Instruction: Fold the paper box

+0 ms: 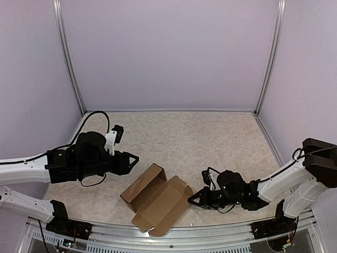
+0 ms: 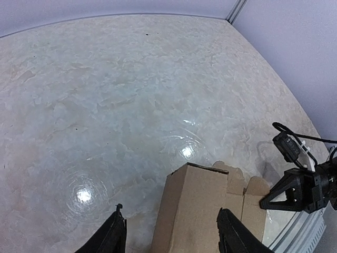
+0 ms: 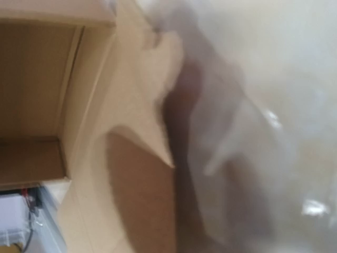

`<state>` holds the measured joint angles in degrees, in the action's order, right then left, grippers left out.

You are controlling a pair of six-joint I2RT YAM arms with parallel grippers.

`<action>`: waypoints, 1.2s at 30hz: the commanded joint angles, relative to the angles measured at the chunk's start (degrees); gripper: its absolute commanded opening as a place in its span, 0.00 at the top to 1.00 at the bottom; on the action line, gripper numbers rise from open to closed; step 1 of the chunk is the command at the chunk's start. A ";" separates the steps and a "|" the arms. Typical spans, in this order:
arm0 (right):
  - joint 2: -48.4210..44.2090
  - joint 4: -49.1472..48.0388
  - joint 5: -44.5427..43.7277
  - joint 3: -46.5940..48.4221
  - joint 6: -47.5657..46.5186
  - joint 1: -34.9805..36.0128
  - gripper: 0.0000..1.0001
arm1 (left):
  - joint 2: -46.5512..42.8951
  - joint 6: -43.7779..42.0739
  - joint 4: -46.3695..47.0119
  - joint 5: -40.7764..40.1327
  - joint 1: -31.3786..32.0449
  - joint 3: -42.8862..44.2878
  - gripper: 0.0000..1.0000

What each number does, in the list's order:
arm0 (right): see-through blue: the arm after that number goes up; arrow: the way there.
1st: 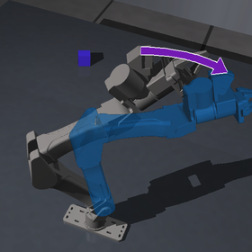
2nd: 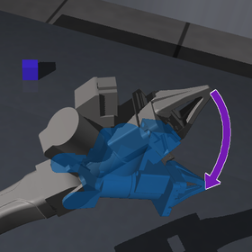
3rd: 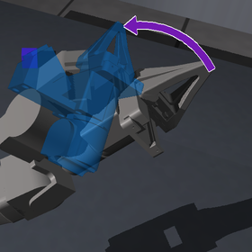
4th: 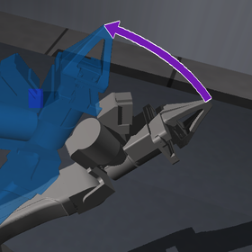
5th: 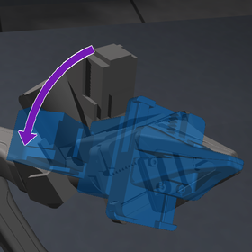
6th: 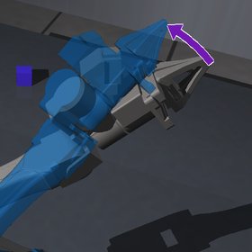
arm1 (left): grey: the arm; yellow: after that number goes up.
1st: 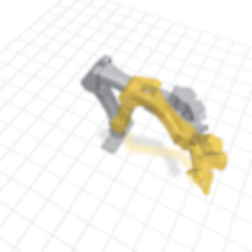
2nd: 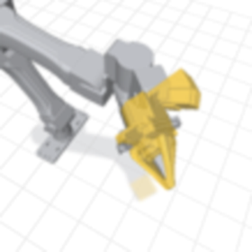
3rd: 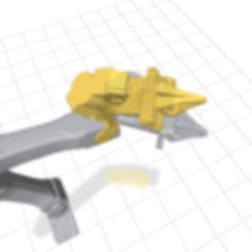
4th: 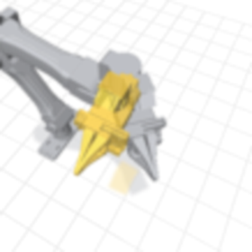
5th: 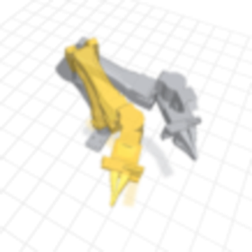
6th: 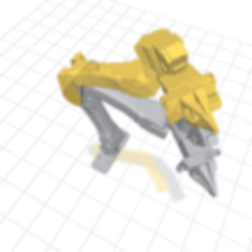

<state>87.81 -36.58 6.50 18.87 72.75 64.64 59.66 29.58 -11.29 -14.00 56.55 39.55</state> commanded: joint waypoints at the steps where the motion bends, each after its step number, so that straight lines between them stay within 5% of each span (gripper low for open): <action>1: -4.49 4.52 -2.24 2.87 -5.53 -0.66 1.00 | -0.01 0.13 -2.35 -1.36 0.05 2.05 0.43; 11: -16.35 19.40 -1.24 8.30 -15.43 -2.12 1.00 | -3.25 -0.13 -5.41 -3.88 0.04 2.41 0.43; 20: -24.69 47.97 0.95 24.88 -34.90 -2.29 1.00 | -7.27 -2.32 -7.44 -4.86 0.05 4.13 0.43; 36: -10.82 103.76 -5.96 69.05 -63.08 -2.22 1.00 | -9.86 -4.18 -6.01 -2.26 0.43 4.97 0.43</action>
<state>72.34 49.23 3.44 81.21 18.33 62.81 50.87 26.44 -17.43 -17.02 56.58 43.55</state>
